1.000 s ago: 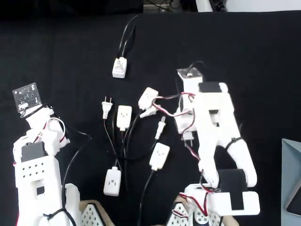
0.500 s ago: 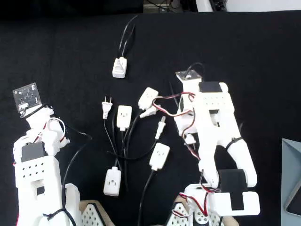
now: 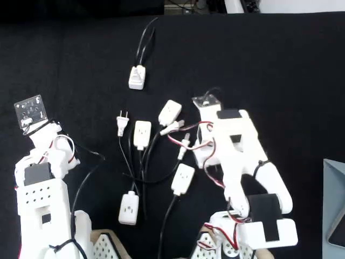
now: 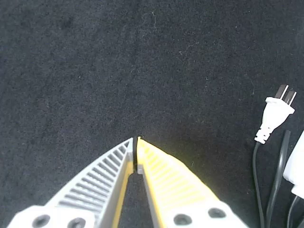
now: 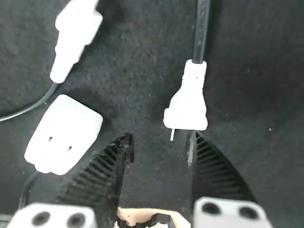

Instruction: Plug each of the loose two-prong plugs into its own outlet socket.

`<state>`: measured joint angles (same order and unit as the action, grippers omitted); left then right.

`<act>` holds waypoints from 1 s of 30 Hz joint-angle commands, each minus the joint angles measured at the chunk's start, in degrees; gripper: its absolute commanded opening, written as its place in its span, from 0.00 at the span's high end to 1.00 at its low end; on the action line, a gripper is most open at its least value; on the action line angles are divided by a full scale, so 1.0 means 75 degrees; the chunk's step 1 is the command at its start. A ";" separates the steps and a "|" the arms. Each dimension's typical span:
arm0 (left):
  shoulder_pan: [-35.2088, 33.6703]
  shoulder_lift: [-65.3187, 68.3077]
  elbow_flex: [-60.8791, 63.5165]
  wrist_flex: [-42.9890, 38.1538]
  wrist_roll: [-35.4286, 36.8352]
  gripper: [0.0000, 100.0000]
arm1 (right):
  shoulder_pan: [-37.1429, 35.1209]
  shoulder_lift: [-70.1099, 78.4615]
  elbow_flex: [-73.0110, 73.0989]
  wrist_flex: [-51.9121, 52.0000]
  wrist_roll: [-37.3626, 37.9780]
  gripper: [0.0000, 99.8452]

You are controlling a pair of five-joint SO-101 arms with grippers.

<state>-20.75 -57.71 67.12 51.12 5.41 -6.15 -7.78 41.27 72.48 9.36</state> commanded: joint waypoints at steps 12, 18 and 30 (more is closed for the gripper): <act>-0.0029 -0.0117 -0.0029 -0.0129 0.0012 0.97 | -0.0117 -0.0287 -0.0580 0.0176 0.0023 0.82; -0.0029 -0.0117 -0.0029 -0.0129 0.0012 0.97 | -0.0117 -0.0217 -0.0733 0.0164 0.0035 0.82; 0.0006 -0.0117 -0.0018 -0.0129 0.0012 0.97 | -0.0117 -0.0217 -0.0006 -0.0938 0.0059 0.82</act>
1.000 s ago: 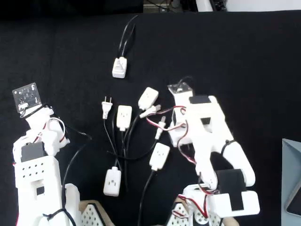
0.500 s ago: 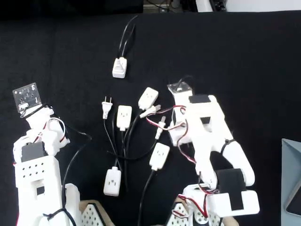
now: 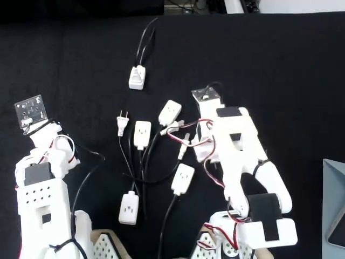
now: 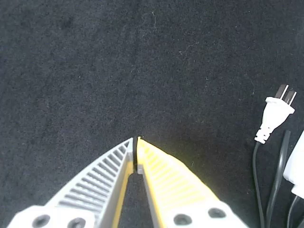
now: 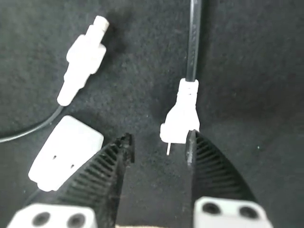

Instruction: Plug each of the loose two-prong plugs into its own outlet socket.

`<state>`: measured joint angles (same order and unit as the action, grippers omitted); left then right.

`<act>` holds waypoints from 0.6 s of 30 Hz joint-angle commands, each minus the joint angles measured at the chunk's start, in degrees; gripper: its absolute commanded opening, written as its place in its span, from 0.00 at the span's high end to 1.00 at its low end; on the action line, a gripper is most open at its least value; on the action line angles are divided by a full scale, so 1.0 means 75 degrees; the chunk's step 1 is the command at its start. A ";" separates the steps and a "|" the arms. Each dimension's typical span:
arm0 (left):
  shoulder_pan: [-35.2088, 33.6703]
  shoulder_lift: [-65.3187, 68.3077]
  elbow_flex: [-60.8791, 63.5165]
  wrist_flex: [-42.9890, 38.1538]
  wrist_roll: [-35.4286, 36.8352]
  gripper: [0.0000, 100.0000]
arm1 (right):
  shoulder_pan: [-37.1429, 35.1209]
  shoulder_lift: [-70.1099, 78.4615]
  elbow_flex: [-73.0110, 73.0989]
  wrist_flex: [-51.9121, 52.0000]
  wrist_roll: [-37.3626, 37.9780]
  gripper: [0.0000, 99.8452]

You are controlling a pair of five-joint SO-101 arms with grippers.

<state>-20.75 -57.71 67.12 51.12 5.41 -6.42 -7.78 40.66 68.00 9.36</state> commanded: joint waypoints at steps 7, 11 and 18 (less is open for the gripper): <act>-0.0029 -0.0117 -0.0018 -0.0129 0.0012 0.97 | 0.0305 -0.0217 0.0147 -0.0563 0.0082 0.82; -0.0018 -0.0117 -0.0018 -0.0129 0.0012 0.97 | 0.0551 -0.0217 0.0147 -0.0563 0.0082 0.82; -0.0041 -0.0117 -0.0018 -0.0129 0.0012 0.97 | 0.0539 -0.0217 0.0158 -0.0574 0.0094 0.82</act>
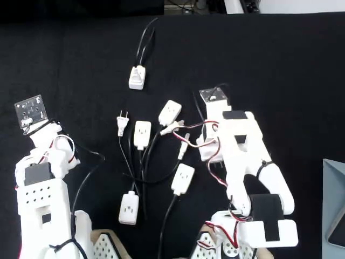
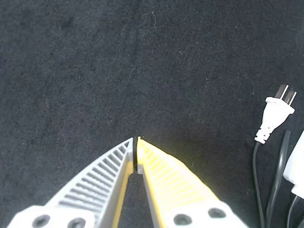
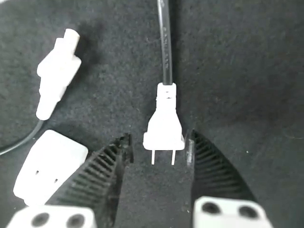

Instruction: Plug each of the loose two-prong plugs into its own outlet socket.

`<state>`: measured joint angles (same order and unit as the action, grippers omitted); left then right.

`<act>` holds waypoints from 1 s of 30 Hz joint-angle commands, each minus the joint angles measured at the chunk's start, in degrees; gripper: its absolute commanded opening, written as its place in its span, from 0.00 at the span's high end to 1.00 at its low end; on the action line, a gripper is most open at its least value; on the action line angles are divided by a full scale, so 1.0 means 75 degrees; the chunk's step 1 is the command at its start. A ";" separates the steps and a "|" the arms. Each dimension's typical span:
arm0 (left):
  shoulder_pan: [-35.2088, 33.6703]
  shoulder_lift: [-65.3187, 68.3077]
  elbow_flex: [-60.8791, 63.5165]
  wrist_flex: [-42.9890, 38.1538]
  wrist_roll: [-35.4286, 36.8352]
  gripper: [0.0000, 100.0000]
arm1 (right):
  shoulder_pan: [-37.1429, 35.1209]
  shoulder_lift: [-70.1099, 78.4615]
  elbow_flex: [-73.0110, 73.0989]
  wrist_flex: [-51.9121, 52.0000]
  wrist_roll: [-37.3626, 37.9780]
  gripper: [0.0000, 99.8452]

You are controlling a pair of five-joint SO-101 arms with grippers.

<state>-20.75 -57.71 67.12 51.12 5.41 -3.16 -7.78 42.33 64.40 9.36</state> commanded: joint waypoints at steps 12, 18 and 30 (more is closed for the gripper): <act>-0.0018 -0.0117 -0.0018 -0.0129 0.0012 0.97 | -0.0328 -0.0369 -0.0697 0.0844 0.0035 0.82; -0.0006 -0.0117 -0.0018 -0.0129 0.0012 0.97 | -0.0527 -0.0217 -0.0768 0.0680 0.0035 0.82; 0.0006 -0.0117 -0.0018 -0.0129 -0.0082 0.97 | -0.0082 0.1565 -0.0721 -0.0399 0.0082 0.82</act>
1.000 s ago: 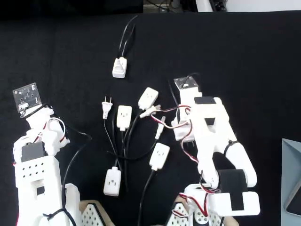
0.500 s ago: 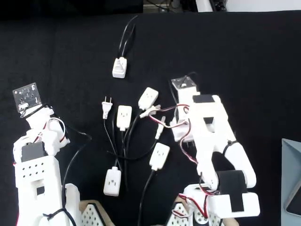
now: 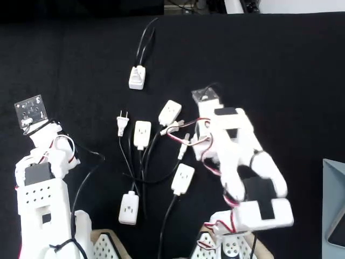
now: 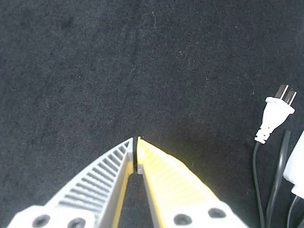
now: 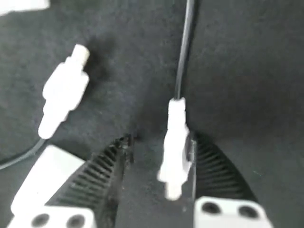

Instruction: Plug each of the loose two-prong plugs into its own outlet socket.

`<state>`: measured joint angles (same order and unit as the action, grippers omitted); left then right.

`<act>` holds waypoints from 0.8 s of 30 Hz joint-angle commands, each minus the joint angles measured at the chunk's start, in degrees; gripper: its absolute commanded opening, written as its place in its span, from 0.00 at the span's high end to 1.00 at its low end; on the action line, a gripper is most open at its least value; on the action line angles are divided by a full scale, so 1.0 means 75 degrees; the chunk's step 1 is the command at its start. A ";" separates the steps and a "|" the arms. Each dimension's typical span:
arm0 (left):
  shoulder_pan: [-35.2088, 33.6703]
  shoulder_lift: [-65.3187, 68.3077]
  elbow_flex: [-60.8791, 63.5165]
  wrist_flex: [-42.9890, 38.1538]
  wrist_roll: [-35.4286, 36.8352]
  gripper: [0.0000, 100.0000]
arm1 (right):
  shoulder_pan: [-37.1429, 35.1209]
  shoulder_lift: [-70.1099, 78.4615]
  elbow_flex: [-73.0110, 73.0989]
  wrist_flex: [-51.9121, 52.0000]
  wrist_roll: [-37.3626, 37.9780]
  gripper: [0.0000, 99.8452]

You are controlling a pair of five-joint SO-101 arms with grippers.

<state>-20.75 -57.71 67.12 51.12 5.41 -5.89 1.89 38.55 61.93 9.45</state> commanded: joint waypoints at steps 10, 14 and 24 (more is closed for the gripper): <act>0.0018 -0.0117 0.0311 -0.0668 -0.0293 0.97 | 0.0551 0.0404 -0.0334 -0.0082 0.0082 0.92; 0.0018 -0.0117 0.0358 -0.0762 -0.0293 0.97 | 0.0527 0.0111 -0.0334 -0.0023 0.0070 0.89; 0.0018 -0.0117 0.0369 -0.0774 -0.0293 0.97 | 0.0152 -0.1612 -0.0275 0.0926 0.0047 0.83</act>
<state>-20.75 -57.71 70.20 46.37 3.65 -2.64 -6.20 37.58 66.59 9.45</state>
